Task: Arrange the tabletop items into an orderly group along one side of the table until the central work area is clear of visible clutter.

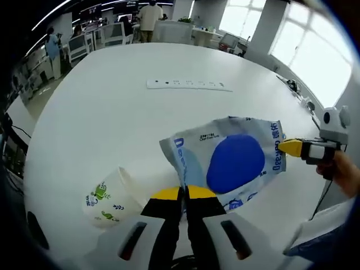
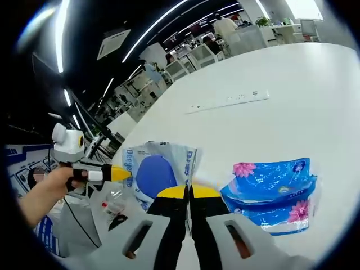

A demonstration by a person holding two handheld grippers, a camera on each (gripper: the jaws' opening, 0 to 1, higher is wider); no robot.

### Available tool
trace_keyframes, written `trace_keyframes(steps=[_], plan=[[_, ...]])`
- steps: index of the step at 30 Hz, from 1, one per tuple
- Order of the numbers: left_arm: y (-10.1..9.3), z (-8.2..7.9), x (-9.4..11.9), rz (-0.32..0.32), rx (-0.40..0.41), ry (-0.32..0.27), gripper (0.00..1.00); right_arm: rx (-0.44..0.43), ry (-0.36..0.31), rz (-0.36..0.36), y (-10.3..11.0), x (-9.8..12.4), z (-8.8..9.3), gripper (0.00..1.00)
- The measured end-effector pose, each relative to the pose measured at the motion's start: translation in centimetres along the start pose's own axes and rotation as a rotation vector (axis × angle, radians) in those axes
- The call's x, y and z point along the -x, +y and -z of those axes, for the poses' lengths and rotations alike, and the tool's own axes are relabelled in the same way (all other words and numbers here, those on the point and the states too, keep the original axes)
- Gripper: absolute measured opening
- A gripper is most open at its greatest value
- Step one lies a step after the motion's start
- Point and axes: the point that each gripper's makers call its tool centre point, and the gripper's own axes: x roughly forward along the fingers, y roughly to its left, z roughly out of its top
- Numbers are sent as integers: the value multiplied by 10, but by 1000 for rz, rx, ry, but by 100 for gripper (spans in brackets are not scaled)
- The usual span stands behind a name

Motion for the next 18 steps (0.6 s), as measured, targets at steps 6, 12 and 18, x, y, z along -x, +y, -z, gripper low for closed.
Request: trace_keyframes(steps=[6,12,18], plan=[[8,1,-5,6,39,10,0,-8,26,9,-6,-6,8,0],[11,2,-12,5,45,28,0,-15,27,26,-10,-14,7,0],[15,5,-22,15,59,53,0,-14,34,50,-15,-21,10,0]])
